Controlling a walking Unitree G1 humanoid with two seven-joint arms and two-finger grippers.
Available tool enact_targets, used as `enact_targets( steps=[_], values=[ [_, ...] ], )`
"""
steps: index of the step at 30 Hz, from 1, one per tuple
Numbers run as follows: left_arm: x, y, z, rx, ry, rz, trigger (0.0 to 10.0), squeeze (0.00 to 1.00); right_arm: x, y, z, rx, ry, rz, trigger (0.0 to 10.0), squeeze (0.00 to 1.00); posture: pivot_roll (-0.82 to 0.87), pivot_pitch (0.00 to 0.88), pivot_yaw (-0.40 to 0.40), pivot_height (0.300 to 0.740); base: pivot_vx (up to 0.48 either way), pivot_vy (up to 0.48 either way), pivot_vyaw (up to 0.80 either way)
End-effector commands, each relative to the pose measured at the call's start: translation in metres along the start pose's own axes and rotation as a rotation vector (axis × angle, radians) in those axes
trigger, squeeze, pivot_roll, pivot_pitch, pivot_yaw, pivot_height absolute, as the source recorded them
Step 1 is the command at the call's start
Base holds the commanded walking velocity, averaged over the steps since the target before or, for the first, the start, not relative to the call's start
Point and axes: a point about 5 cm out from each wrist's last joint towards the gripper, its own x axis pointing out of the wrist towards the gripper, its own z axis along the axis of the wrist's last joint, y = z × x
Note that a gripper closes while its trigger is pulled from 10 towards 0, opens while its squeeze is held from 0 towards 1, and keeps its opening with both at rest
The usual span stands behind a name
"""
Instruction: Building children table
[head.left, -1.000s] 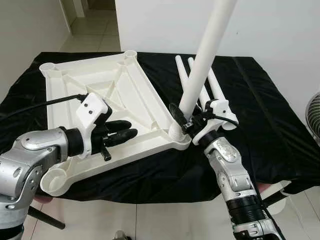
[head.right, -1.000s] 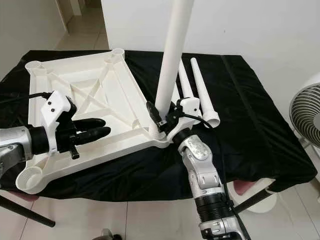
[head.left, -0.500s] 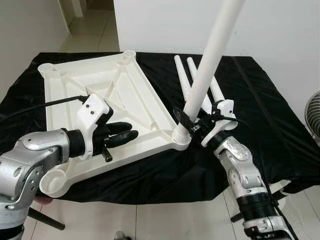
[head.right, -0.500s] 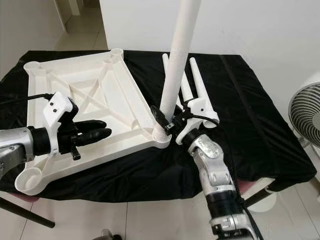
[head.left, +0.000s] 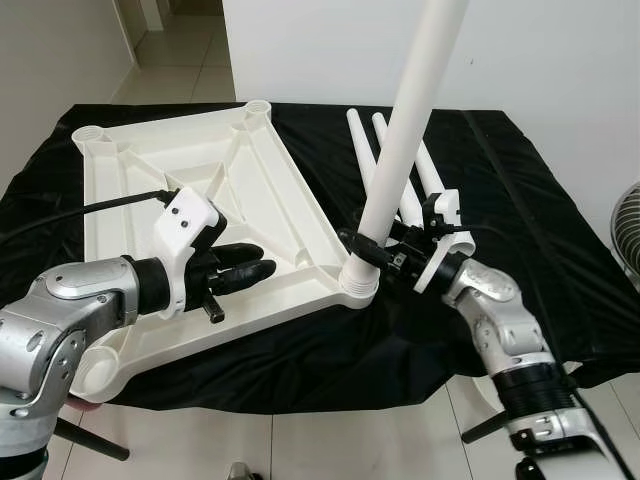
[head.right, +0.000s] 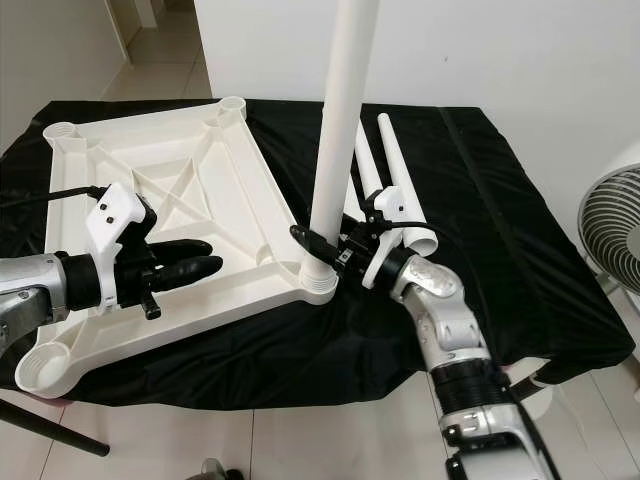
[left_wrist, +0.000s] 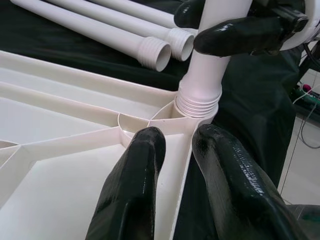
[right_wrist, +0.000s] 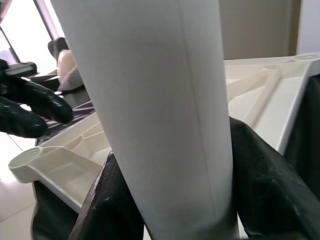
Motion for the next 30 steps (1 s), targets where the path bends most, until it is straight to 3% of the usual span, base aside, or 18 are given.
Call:
enact_targets(
  steps=[1,6,18,23,25,28,30],
  values=[
    [-0.003,-0.001,0.001,0.013,0.01,0.036,10.0,0.0,-0.006,0.01,-0.03,0.115,0.132,0.09,10.0,0.0,0.06,0.116,0.04,0.74,0.0,0.0,0.0],
    [-0.002,-0.003,0.003,0.01,0.008,0.039,10.0,0.0,-0.01,0.006,-0.038,0.11,0.166,0.068,10.0,0.0,0.06,0.118,0.039,0.74,0.0,0.0,0.0],
    [-0.003,0.001,0.005,0.0,-0.002,0.054,10.0,0.0,-0.016,0.022,-0.059,0.149,0.155,-0.033,10.0,0.0,0.05,0.124,0.043,0.74,0.0,0.0,0.0],
    [-0.002,0.004,0.006,-0.005,-0.004,0.058,10.0,0.0,-0.018,0.026,-0.067,0.139,0.151,-0.119,10.0,0.0,0.05,0.124,0.049,0.74,0.0,0.0,0.0],
    [-0.002,0.005,0.007,-0.008,-0.004,0.058,10.0,0.0,-0.019,0.023,-0.07,0.105,0.145,-0.229,10.0,0.0,0.04,0.123,0.05,0.74,0.0,0.0,0.0],
    [-0.002,0.005,0.007,-0.008,-0.004,0.057,10.0,0.0,-0.019,0.022,-0.07,0.088,0.141,-0.266,10.0,0.0,0.04,0.123,0.05,0.74,0.0,0.0,0.0],
    [-0.002,0.007,0.008,-0.009,-0.009,0.065,10.0,0.0,-0.022,0.02,-0.072,0.058,0.15,-0.358,10.0,0.0,0.04,0.124,0.045,0.74,0.0,0.0,0.0]
  ],
)
